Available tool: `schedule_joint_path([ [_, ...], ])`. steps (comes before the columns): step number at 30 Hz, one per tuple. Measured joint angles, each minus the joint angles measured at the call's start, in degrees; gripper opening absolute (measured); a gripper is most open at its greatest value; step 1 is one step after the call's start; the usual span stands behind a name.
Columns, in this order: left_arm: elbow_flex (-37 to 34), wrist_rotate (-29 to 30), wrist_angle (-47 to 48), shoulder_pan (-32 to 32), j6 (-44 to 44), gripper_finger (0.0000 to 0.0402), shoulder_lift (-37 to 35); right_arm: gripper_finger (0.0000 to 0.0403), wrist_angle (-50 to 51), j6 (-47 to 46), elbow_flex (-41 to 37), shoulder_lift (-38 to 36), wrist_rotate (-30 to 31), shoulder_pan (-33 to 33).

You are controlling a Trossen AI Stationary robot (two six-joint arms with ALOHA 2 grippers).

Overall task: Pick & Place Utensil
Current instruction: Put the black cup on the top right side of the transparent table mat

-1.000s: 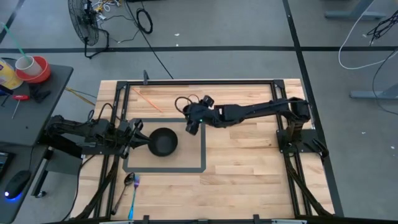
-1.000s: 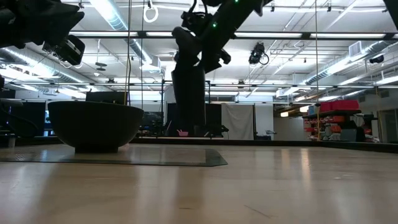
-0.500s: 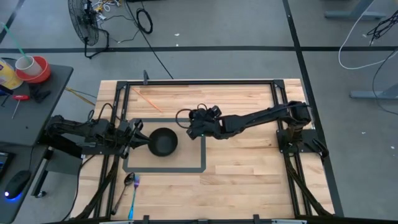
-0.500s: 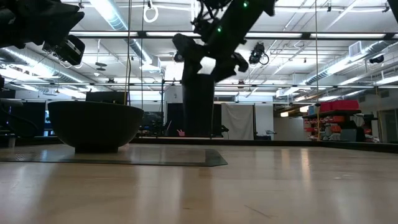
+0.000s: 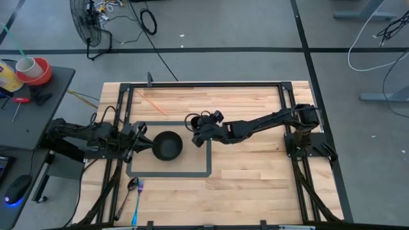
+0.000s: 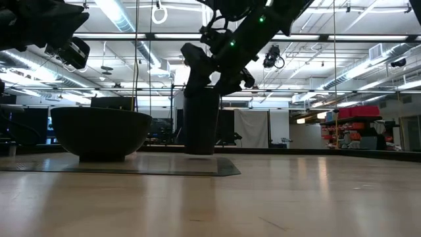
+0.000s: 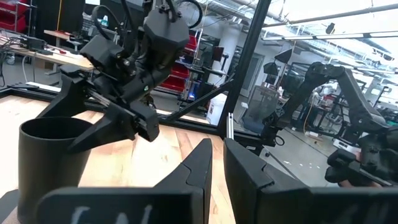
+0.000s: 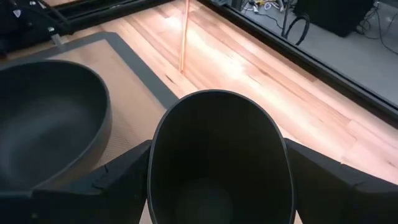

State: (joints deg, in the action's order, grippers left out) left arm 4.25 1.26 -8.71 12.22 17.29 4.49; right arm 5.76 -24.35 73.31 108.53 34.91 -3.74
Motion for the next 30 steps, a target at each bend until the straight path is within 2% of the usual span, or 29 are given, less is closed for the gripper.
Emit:
schedule_joint_path([
  [9, 0.0, -0.01, -0.01, 0.01, 0.02, 0.0046, -0.01, 0.0326, -6.24, 6.67, -2.45, 0.0, -7.14, 1.98],
  [30, 0.0, -0.01, 0.0, 0.01, 0.01, 0.0046, 0.0, 0.0398, -7.35, 8.39, -2.65, 0.0, -7.36, 2.18],
])
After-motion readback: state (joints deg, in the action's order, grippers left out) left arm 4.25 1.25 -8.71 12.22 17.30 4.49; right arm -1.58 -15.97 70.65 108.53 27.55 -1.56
